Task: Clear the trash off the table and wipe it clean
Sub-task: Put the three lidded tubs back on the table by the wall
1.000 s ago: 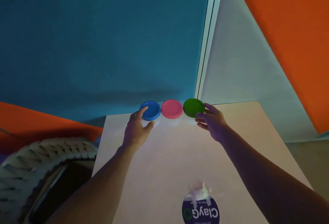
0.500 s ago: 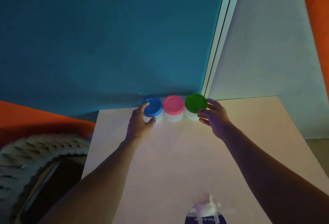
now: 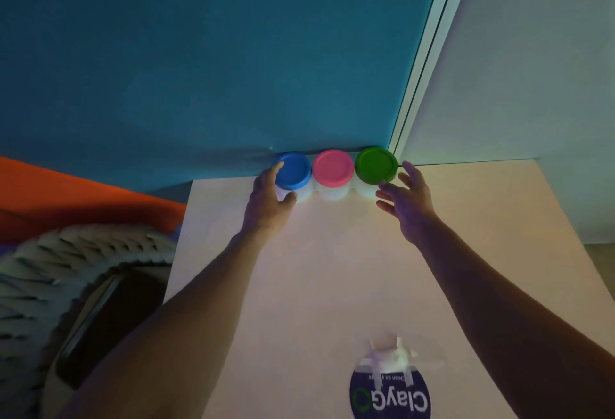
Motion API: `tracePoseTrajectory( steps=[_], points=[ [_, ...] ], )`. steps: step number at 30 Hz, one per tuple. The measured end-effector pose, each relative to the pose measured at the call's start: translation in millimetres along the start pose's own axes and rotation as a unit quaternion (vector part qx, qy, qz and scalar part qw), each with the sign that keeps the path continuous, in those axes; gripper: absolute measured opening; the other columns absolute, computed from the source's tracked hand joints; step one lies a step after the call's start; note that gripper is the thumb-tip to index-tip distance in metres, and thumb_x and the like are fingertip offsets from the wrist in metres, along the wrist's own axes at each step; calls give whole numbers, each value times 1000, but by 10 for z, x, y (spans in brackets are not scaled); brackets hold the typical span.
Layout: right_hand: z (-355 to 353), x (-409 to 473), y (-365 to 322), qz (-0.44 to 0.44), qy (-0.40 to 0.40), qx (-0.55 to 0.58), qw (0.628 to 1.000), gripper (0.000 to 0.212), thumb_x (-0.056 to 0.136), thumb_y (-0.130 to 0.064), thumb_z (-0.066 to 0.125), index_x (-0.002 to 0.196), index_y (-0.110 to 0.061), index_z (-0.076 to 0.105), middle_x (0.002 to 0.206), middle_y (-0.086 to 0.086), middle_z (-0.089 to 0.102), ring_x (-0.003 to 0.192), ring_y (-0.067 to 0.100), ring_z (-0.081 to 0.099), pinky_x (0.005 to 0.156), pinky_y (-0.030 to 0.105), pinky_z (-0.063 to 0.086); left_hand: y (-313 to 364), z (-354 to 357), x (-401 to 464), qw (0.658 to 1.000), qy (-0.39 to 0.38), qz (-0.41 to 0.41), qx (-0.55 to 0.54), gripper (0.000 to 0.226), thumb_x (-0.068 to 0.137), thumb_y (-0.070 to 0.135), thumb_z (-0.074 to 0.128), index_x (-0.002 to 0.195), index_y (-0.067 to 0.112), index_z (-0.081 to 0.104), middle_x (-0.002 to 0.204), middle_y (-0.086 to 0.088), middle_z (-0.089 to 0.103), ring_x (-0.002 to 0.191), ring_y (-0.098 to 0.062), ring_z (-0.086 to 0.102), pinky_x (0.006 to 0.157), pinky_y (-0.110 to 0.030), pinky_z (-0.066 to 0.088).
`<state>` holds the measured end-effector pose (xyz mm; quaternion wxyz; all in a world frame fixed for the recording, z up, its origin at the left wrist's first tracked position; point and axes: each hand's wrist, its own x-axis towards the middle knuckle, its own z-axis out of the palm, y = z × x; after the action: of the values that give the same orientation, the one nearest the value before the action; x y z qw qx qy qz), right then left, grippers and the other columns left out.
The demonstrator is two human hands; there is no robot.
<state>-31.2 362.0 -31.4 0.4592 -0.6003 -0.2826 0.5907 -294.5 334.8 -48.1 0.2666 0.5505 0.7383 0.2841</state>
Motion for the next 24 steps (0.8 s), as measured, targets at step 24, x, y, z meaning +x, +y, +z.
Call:
tracePoseTrajectory(
  steps=[24],
  points=[
    [-229, -2991, 1197, -72, -72, -310, 945, 40, 90, -14, 67, 124, -33, 60, 110, -6, 67, 82, 9, 66, 79, 33, 55, -207, -404, -3152, 995, -45, 11, 84, 58, 98, 45, 60, 150, 40, 36, 165, 13, 20, 146, -15, 34, 98, -25, 46]
  ],
)
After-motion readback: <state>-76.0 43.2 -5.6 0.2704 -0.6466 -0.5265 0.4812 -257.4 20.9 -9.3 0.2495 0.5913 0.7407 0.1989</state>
